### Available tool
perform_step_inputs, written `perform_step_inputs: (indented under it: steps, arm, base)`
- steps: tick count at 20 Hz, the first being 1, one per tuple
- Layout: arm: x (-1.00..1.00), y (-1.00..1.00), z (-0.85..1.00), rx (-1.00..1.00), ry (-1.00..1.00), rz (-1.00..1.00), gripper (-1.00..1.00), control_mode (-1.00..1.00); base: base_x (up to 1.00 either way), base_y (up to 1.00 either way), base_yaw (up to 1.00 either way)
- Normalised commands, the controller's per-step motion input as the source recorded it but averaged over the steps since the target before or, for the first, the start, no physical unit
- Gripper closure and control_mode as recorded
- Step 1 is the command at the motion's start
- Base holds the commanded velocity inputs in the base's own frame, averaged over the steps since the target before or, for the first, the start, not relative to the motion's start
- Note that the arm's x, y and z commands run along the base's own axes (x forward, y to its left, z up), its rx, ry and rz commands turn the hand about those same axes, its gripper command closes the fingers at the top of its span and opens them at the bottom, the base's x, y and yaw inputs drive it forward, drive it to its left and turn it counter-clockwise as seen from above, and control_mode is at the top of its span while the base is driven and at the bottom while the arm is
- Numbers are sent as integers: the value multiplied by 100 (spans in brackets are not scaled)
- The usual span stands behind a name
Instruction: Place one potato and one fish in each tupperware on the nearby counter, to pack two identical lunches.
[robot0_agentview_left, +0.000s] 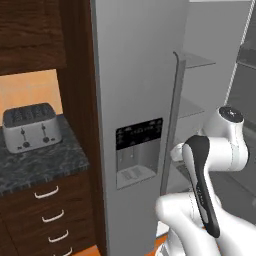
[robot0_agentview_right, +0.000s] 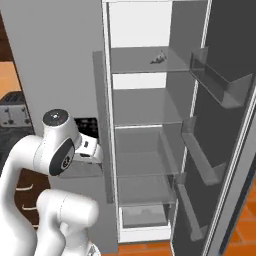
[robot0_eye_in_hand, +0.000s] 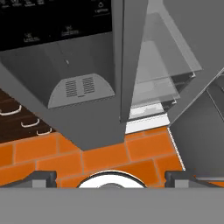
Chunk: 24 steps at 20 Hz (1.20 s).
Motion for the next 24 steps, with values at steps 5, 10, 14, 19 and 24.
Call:
perform_step_inputs:
  steps: [5,10,14,19,24]
  arm:
    - [0,0,0,0,0,0,-100,100]
    - [0,0,0,0,0,0,-100,100]
    - [0,0,0,0,0,0,-100,100]
    - [0,0,0,0,0,0,-100,100]
    - [0,0,0,0,0,0,-100,100]
  base:
    - [17,-77,0]
    - [43,-21,1]
    - [46,-49,14]
    - [48,-23,18]
    - [61,-1,14]
